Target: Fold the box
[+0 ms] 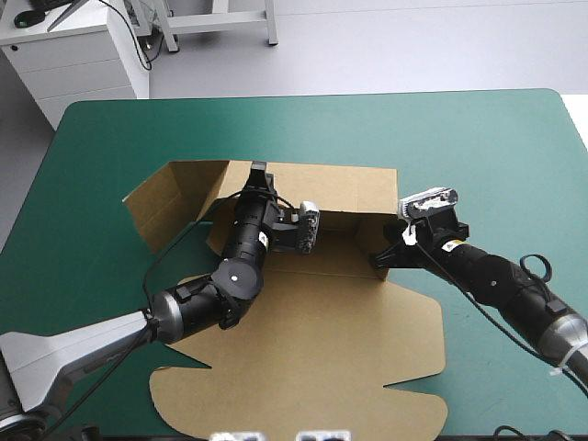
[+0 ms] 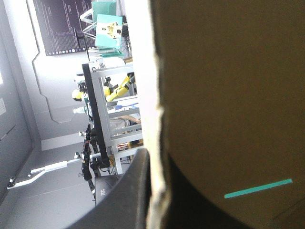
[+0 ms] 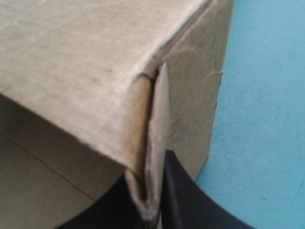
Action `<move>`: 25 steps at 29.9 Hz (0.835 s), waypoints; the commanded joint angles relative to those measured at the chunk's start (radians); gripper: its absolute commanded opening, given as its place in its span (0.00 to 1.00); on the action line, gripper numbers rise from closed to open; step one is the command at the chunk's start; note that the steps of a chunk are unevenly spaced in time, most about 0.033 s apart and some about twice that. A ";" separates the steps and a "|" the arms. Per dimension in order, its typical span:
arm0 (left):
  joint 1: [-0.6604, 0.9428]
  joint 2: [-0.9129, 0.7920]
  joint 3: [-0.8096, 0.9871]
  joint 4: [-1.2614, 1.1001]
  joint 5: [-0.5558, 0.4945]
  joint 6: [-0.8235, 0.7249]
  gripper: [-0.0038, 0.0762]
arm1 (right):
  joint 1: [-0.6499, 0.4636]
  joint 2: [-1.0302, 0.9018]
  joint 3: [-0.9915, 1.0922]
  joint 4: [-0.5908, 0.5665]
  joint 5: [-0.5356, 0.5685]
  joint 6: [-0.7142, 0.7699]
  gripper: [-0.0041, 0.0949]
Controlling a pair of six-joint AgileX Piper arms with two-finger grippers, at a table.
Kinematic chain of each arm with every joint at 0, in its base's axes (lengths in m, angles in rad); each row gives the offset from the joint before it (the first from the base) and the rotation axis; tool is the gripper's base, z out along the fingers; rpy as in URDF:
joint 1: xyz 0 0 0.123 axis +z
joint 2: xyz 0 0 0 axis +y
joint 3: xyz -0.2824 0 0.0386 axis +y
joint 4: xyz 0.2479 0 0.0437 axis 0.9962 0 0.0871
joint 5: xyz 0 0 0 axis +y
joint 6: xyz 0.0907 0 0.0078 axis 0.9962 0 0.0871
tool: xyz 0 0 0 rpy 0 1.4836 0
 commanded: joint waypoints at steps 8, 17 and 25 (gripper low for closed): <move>-0.004 -0.039 -0.025 0.124 -0.006 -0.011 0.04 | 0.065 0.025 -0.033 0.020 -0.030 0.036 0.04; -0.004 -0.041 -0.025 0.124 -0.004 -0.113 0.08 | 0.065 0.027 -0.036 0.011 -0.006 0.036 0.04; -0.006 -0.041 -0.119 0.124 -0.002 -0.178 0.57 | 0.065 0.029 -0.066 -0.113 -0.004 0.147 0.04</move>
